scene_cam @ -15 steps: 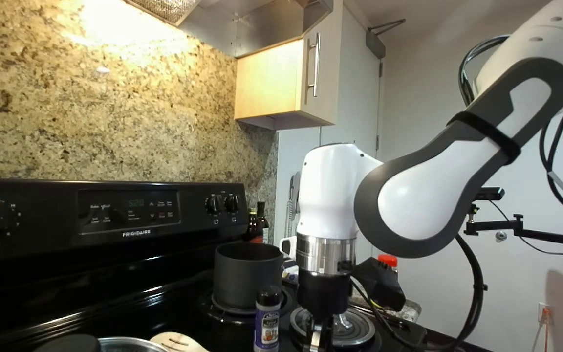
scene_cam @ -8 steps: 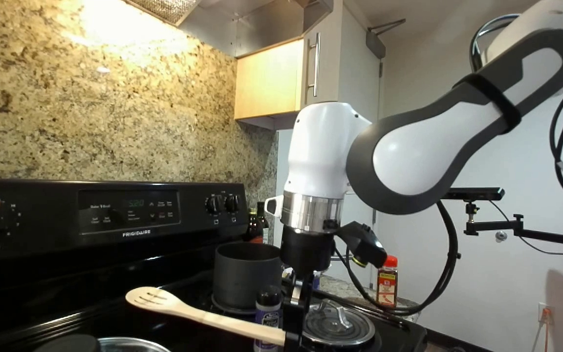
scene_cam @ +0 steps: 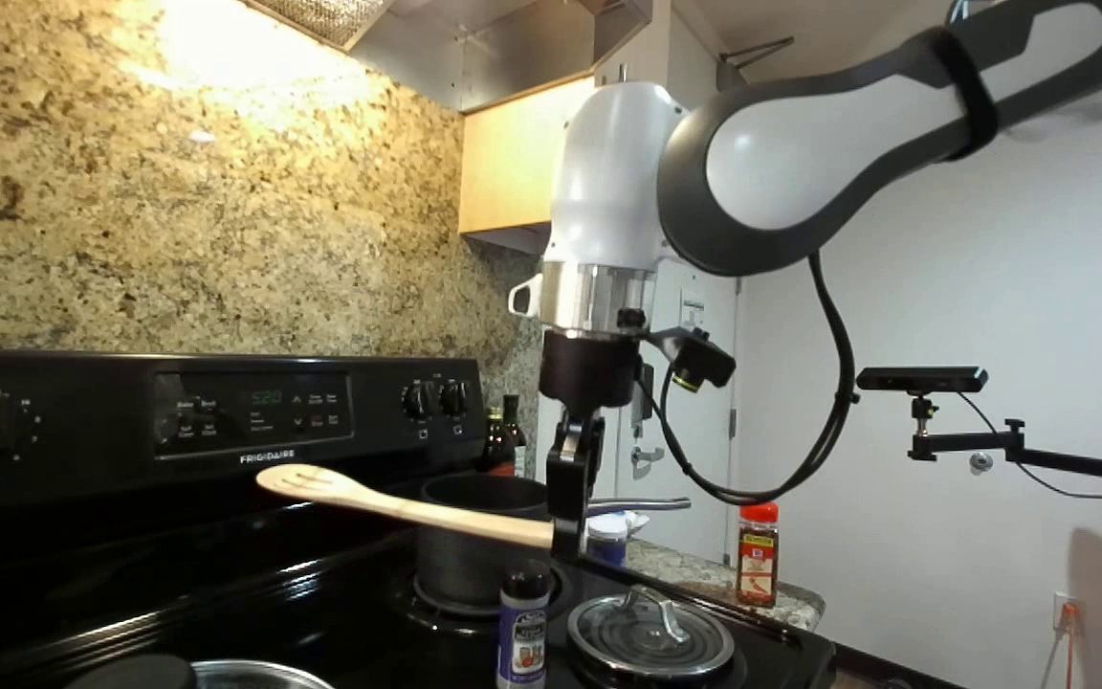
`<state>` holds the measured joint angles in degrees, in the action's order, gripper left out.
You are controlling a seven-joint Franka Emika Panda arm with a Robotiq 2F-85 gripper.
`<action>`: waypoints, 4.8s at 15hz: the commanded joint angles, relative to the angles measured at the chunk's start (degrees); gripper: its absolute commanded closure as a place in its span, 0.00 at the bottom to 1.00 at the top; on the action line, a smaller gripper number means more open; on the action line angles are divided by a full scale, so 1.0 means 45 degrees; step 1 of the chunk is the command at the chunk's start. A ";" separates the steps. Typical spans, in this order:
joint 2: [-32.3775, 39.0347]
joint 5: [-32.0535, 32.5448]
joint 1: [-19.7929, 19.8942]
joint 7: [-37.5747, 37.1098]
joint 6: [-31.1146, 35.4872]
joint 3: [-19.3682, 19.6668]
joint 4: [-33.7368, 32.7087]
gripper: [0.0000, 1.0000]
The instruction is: Place the glass lid on the bottom right plate of the stove, place one of the cooking sticks in the pot on the upper right plate
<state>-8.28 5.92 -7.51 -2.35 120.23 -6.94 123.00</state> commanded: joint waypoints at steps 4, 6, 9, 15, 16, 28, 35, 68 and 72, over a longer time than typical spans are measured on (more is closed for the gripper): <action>0.0071 0.0237 0.0090 -0.0039 -0.0529 -0.0074 -0.0489 0.86; -0.0018 0.0807 0.0251 -0.0367 -0.1437 -0.0046 -0.0917 0.86; -0.0153 0.0775 0.0623 -0.0119 -0.3483 0.0387 -0.1938 0.86; 0.0557 0.0267 0.1382 -0.0184 -0.6300 0.1347 -0.3842 0.86; 0.0072 0.0497 0.1270 -0.0094 -0.5762 0.1249 -0.3211 0.70; 0.2658 -0.0818 0.1537 -0.0109 -0.8020 0.1694 -0.5371 0.86; 0.2713 -0.0973 0.1511 -0.0110 -0.7450 0.1783 -0.5250 0.70; 0.4698 -0.0478 0.1468 -0.3812 -1.1897 0.1776 -0.8730 0.86; 0.5652 -0.0730 0.1482 -0.3018 -1.2734 0.1792 -0.9866 0.86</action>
<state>13.30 3.71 -1.06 -18.81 66.77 1.17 84.22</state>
